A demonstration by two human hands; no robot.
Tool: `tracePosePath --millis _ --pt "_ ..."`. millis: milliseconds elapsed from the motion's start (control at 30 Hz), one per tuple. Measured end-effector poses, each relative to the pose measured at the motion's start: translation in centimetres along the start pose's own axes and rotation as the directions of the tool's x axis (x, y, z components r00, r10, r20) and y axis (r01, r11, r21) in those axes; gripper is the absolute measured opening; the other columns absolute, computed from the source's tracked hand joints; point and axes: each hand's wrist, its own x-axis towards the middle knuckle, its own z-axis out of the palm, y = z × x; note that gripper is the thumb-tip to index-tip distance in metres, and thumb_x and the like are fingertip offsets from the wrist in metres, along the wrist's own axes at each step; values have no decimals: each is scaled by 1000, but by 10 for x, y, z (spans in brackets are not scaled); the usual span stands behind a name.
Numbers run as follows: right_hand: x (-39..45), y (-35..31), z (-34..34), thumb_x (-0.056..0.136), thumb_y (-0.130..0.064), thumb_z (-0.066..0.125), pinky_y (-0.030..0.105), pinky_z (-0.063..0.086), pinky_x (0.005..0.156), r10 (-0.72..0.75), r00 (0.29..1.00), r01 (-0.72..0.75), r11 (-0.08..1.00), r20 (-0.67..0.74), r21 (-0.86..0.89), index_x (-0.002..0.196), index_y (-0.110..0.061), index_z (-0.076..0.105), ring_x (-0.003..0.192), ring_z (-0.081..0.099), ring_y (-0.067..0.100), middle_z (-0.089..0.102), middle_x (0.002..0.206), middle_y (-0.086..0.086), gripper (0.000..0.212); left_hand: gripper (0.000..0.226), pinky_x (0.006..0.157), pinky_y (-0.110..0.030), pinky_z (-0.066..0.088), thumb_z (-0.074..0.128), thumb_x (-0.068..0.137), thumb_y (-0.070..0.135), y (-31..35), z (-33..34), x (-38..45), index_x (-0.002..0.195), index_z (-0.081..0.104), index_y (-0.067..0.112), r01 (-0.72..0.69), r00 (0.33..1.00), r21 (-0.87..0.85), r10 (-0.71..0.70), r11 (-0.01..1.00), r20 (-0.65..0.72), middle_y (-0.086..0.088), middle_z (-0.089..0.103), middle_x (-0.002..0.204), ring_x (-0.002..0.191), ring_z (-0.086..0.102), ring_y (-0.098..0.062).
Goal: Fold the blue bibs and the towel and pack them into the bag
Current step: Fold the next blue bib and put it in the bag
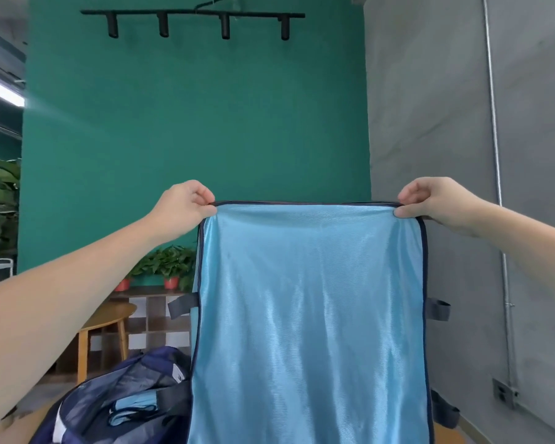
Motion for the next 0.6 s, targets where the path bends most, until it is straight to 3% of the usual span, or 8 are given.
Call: tracePosePath --millis 67,133,200,267,333,433,533,600 --pt "16 13 11 79 -18 86 24 47 78 20 1000 -19 999 16 -34 102 -17 73 87 64 17 71 95 1 27 19 85 -28 45 72 92 18 -15 16 13 106 64 27 -3 998 12 3 1000 59 5 69 99 96 64 -10" --pt "34 29 25 81 -22 85 27 48 76 53 998 -51 997 37 -59 99 -19 76 79 60 18 71 91 0 20 20 90 -27 45 71 93 17 -35 36 28 109 67 28 -17 993 61 10 998 116 6 69 99 96 65 -12" --pt "55 50 40 80 -27 85 32 45 68 104 993 -98 989 55 -112 91 -21 78 71 51 20 68 82 2 14 14 88 -24 43 71 94 21 -54 59 42 107 72 25 -17 989 140 -4 990 146 9 69 96 93 63 -10" --pt "77 73 56 81 -29 85 28 41 59 170 982 -156 974 79 -163 89 -19 78 64 48 20 63 71 5 14 9 86 -24 42 71 94 25 -74 86 57 102 73 23 14 983 179 -46 984 176 7 70 95 92 63 -11" --pt "99 93 74 84 -24 83 21 40 51 249 964 -223 949 97 -222 92 -12 76 51 52 16 64 64 6 16 8 74 -24 45 70 95 29 -93 114 73 95 72 21 54 967 220 -106 974 231 3 72 88 77 64 -10" --pt "132 109 99 87 -9 78 17 47 43 359 926 -336 925 120 -176 101 0 68 53 69 11 73 77 15 20 15 50 -23 41 65 99 27 -111 147 106 94 70 14 90 937 312 -187 946 295 -4 69 58 41 55 -6" --pt "172 112 117 88 -9 77 25 59 62 246 967 -250 965 -62 -76 98 3 69 63 72 17 75 90 19 17 12 48 -22 49 61 101 19 -108 156 151 102 67 9 168 967 178 -197 969 160 -9 72 65 48 67 -13" --pt "189 101 122 90 -18 74 29 53 80 55 969 -93 984 -240 -149 92 -5 70 82 65 21 73 94 11 14 12 57 -18 56 60 101 15 -101 150 178 107 65 6 166 985 24 -167 986 33 -13 75 87 63 73 -16"
